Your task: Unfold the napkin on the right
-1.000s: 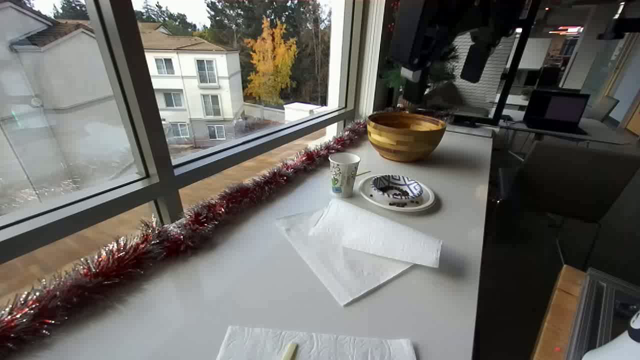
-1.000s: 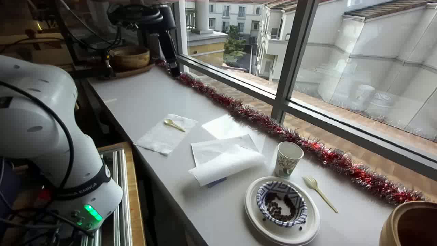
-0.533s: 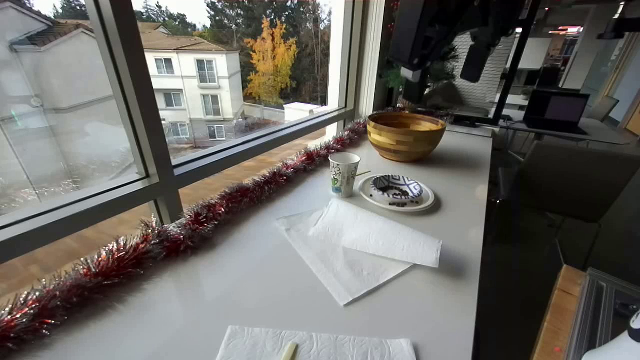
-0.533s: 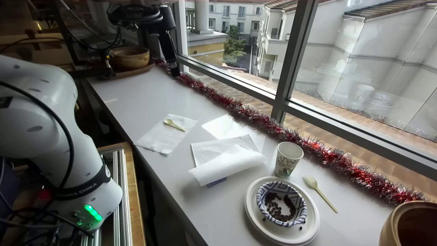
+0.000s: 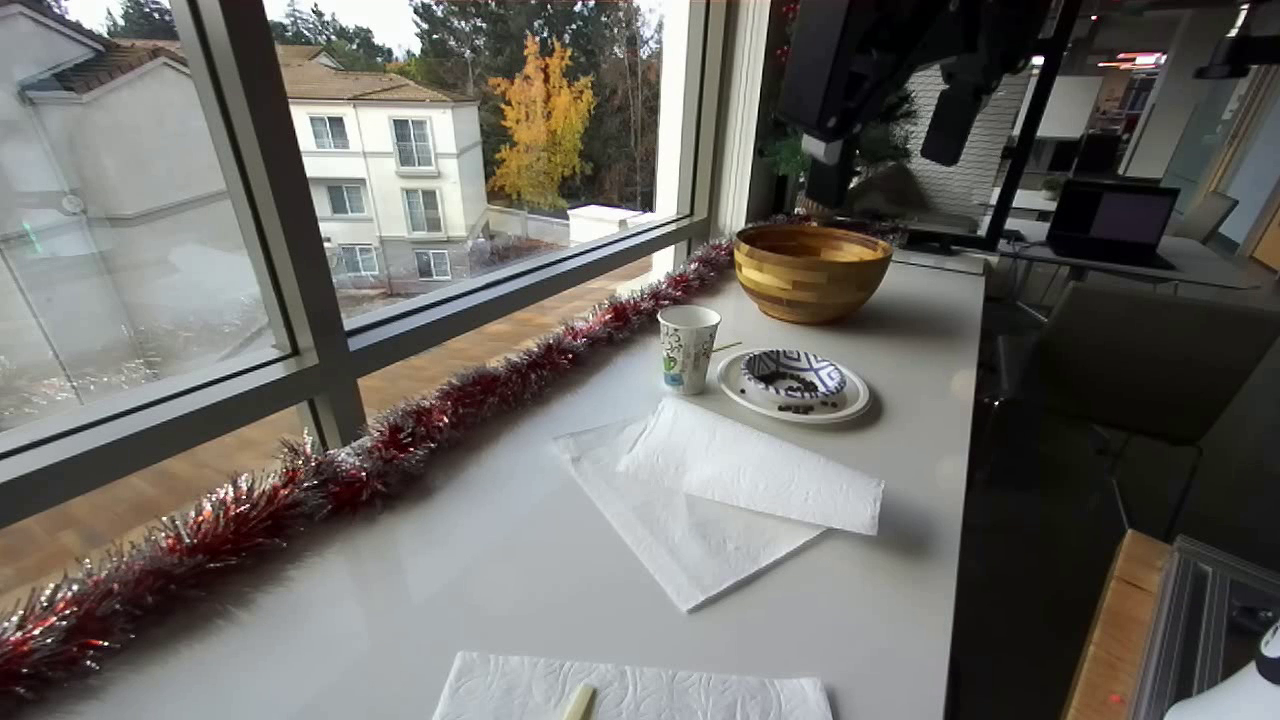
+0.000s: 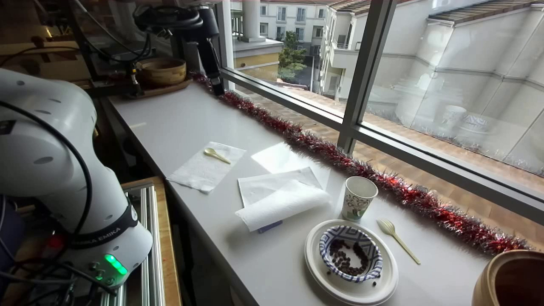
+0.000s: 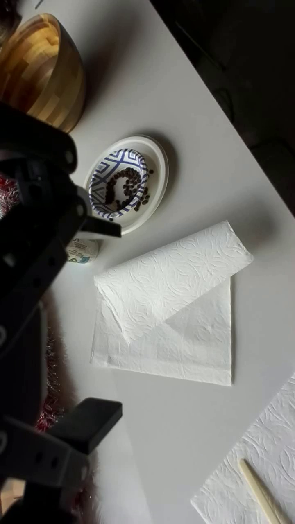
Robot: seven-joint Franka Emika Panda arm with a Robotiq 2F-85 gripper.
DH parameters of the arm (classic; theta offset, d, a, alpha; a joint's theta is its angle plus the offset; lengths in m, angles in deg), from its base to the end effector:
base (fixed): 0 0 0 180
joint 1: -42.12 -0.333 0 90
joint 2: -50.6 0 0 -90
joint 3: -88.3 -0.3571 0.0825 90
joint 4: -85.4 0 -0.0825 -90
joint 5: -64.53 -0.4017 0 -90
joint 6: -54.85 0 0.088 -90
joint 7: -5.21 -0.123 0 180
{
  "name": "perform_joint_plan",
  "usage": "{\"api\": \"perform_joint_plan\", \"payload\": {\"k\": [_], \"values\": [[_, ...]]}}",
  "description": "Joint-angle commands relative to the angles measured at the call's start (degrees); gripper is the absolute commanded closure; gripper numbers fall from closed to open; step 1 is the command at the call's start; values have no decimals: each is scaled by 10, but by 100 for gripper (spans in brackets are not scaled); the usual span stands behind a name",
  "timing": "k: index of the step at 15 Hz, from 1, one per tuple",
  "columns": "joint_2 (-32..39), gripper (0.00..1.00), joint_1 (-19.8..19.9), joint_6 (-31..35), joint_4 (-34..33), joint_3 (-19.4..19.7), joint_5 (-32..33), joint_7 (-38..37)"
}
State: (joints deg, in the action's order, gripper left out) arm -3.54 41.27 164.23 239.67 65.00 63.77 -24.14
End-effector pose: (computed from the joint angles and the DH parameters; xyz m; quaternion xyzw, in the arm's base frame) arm 0.2587 0.1262 0.4917 0.9792 -0.1151 0.1142 0.1218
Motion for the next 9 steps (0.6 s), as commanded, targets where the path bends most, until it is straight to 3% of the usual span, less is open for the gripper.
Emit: {"api": "perform_joint_plan", "payload": {"k": [1,9], "values": [[46,0,-8,51,6,34,-15,20],[256,0,-5,235,5,103,-31,75]]}}
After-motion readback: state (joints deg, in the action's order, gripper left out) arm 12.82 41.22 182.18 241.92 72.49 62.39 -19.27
